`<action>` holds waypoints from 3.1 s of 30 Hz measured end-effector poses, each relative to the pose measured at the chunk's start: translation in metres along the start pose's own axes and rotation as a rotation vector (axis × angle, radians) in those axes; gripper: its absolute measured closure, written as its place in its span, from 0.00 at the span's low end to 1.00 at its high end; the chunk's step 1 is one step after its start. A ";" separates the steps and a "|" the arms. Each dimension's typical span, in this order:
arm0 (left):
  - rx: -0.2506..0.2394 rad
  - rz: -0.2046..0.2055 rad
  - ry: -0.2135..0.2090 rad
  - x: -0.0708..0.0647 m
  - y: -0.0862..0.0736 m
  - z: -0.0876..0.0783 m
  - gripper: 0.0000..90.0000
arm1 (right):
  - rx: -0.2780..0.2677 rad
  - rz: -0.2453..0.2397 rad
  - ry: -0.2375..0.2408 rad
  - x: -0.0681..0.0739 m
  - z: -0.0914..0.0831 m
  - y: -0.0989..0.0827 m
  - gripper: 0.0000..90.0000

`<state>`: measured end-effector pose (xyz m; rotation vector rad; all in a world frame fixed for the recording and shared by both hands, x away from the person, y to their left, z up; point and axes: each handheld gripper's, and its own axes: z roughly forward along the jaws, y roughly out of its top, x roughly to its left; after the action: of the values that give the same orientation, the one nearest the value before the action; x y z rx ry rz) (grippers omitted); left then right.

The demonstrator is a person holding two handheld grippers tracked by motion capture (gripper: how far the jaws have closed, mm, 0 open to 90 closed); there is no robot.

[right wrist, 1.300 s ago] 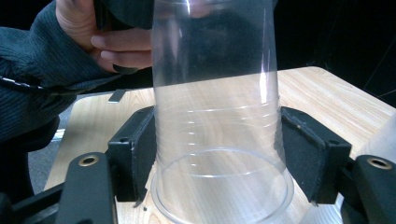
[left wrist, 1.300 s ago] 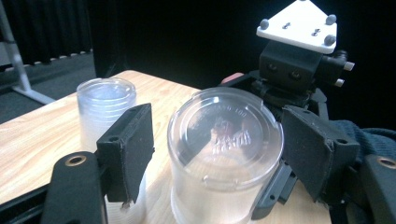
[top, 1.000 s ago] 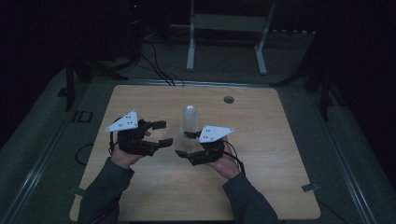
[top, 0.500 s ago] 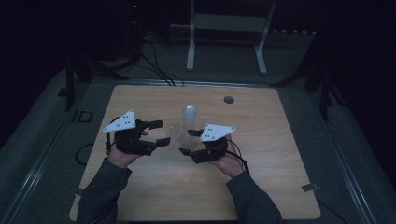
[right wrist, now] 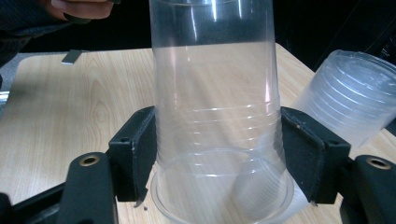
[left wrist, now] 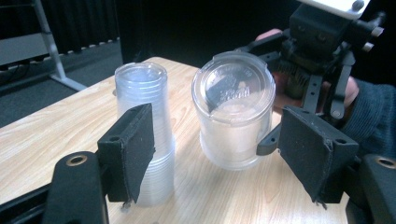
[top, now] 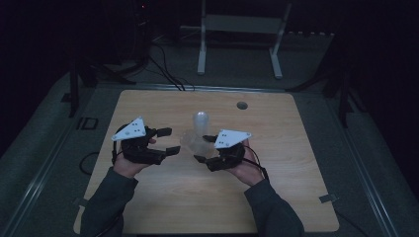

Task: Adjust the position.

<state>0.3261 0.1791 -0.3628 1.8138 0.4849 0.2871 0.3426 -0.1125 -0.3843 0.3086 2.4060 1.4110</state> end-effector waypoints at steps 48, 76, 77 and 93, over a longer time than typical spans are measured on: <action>0.229 0.122 -0.002 -0.006 -0.002 0.018 0.31 | 0.262 -0.156 0.088 -0.010 0.001 0.013 0.36; 0.325 0.200 0.006 -0.010 -0.002 0.026 0.30 | 0.399 -0.169 0.130 -0.017 0.008 0.018 0.36; 0.332 0.205 0.007 -0.010 -0.002 0.027 0.30 | 0.399 -0.169 0.130 -0.017 0.008 0.018 0.36; 0.407 0.241 0.010 -0.014 0.000 0.033 0.30 | 0.452 -0.193 0.147 -0.014 0.014 0.016 0.36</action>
<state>0.3281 0.1447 -0.3715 2.2751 0.3467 0.3831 0.3615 -0.0986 -0.3740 0.0739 2.7734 0.8243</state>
